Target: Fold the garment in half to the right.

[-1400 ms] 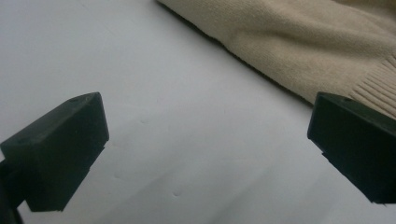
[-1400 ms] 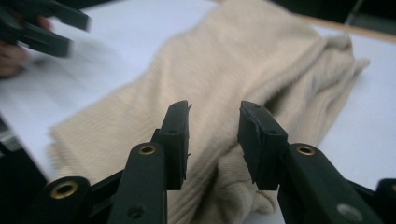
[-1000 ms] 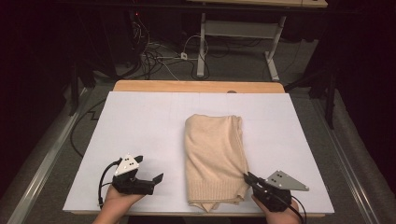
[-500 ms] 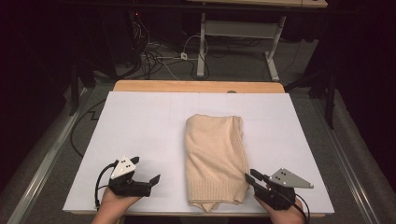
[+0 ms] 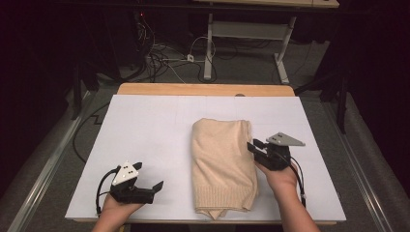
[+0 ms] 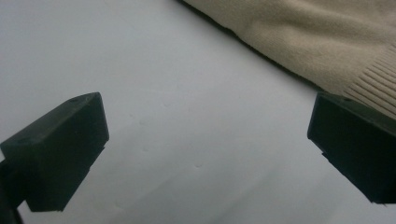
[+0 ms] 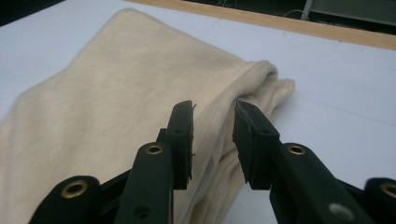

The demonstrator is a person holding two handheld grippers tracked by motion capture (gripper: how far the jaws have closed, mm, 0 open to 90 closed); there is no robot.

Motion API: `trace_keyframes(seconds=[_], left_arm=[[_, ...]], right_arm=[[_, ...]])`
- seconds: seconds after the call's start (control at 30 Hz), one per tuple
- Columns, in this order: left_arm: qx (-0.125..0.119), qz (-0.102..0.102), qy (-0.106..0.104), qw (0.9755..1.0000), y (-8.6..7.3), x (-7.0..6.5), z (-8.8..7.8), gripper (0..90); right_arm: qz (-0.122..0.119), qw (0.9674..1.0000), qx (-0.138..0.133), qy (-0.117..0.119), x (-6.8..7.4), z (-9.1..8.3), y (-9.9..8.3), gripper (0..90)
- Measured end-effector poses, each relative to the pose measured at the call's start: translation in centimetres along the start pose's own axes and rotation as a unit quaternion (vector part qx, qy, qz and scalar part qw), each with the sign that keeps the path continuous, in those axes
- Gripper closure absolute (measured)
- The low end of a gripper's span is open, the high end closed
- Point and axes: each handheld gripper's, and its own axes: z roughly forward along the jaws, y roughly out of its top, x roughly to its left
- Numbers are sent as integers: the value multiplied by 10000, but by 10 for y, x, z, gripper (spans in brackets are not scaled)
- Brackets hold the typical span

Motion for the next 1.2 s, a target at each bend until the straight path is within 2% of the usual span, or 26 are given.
trace_keyframes(seconds=[0.2, 0.23, 0.27, 0.3, 0.33, 0.47, 0.57, 0.63, 0.67, 0.73, 0.77, 0.8, 0.83, 0.97, 1.03, 1.1, 1.2], left_arm=[[82, 116, -40, 9999, -2, -2, 3, 0], [82, 116, -40, 9999, -2, -2, 3, 0], [98, 114, -16, 9999, -4, -2, 1, 0], [98, 114, -16, 9999, -4, -2, 1, 0], [76, 88, 17, 9999, -4, -1, -2, 0], [43, 48, 62, 10000, -6, 1, -5, 0], [106, 60, 62, 9999, -9, 1, -4, 0], [129, 52, 71, 9999, -10, 2, -4, 0], [125, 29, 79, 9999, -11, 2, -5, 0], [132, 2, 77, 9999, -12, 3, -5, 0], [115, -51, 64, 9999, -13, 4, -7, 0], [115, -51, 64, 9999, -13, 4, -7, 0], [99, -54, 90, 9999, -13, 4, -9, 0], [34, -62, 121, 9999, -13, 4, -11, 0], [10, -57, 125, 9999, -13, 5, -12, 0], [14, -69, 123, 9999, -13, 6, -12, 0], [-12, -70, 128, 9999, -13, 7, -13, 0]], right_arm=[[0, 9994, 290, -162, -15, 41, 20, 683], [0, 9994, 290, -162, -15, 41, 20, 683], [-1, 9990, 374, -240, -19, 53, 26, 681], [-1, 9990, 374, -240, -19, 53, 26, 681], [58, 9984, 496, -282, -24, 65, 30, 676], [206, 9968, 684, -367, -34, 88, 33, 669], [263, 9955, 840, -339, -41, 102, 34, 679], [326, 9947, 942, -239, -43, 110, 32, 740], [357, 9948, 940, -135, -43, 113, 30, 821], [347, 9950, 937, -78, -43, 115, 30, 840], [166, 9957, 866, -268, -44, 115, 32, 856], [166, 9957, 866, -268, -44, 115, 32, 856], [134, 9966, 666, -473, -50, 111, 38, 859], [155, 9965, 436, -691, -63, 107, 45, 859], [230, 9964, 515, -634, -64, 111, 41, 857], [168, 9959, 641, -612, -61, 116, 34, 842], [178, 9965, 602, -557, -59, 115, 32, 760]])
